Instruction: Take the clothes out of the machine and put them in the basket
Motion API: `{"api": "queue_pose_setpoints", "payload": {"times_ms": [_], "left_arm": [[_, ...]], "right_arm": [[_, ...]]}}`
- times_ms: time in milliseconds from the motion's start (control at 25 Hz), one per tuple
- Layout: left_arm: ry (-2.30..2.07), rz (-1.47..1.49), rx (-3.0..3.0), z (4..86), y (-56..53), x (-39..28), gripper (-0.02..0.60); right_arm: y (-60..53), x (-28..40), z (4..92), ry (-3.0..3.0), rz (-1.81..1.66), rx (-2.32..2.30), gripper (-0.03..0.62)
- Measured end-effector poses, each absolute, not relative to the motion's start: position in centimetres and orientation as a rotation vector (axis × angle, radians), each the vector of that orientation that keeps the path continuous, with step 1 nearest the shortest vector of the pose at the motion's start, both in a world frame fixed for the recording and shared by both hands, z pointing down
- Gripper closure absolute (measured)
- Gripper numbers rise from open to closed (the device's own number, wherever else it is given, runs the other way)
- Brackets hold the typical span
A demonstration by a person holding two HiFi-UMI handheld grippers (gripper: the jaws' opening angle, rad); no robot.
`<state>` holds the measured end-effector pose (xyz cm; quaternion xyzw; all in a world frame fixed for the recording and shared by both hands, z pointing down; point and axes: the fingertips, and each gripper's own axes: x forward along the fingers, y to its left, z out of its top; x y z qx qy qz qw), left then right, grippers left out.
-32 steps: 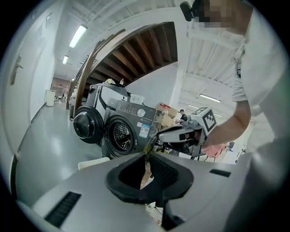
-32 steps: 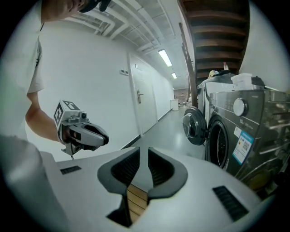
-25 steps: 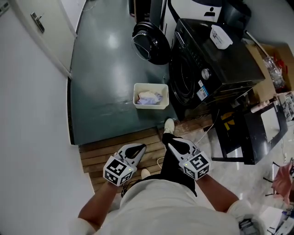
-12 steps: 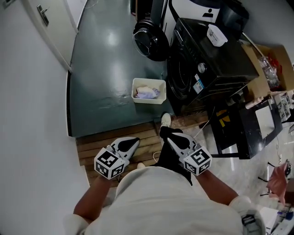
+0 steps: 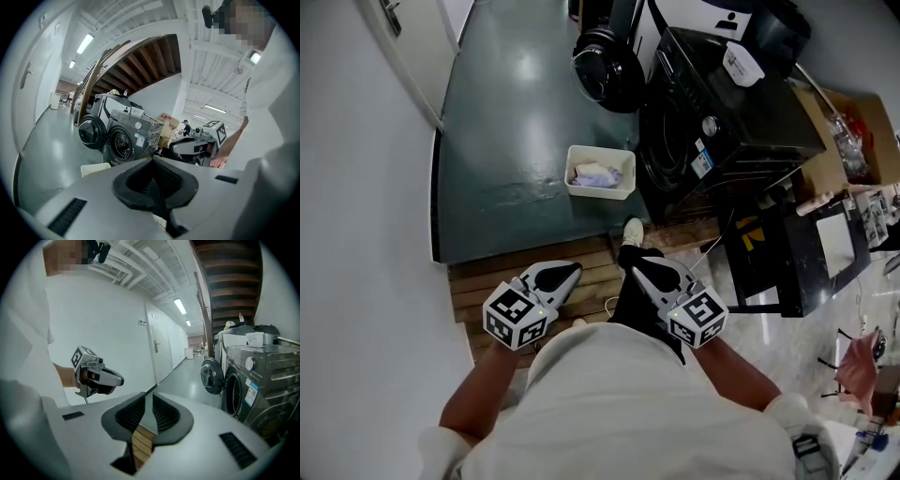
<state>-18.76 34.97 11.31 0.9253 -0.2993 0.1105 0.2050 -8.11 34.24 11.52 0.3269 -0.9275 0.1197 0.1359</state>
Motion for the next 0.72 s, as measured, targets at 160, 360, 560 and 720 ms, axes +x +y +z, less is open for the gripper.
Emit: {"api": "queue_pose_setpoints", "payload": {"times_ms": [160, 360, 560, 720], "left_arm": [[-0.849, 0.307, 2.567, 11.4, 35.5, -19.4, 0.583], [-0.841, 0.256, 2.542, 11.9, 36.4, -20.1, 0.583], [-0.84, 0.247, 2.531, 12.1, 36.6, -19.9, 0.583], [-0.834, 0.254, 2.531, 12.5, 36.7, -19.7, 0.583]], "right_arm": [[35.0, -8.5, 11.4, -2.694, 0.345, 0.936, 0.539], [35.8, -8.9, 11.1, -2.698, 0.327, 0.934, 0.539], [36.2, -8.7, 10.9, -2.692, 0.325, 0.94, 0.539], [36.4, -8.7, 11.3, -2.687, 0.327, 0.941, 0.539]]}}
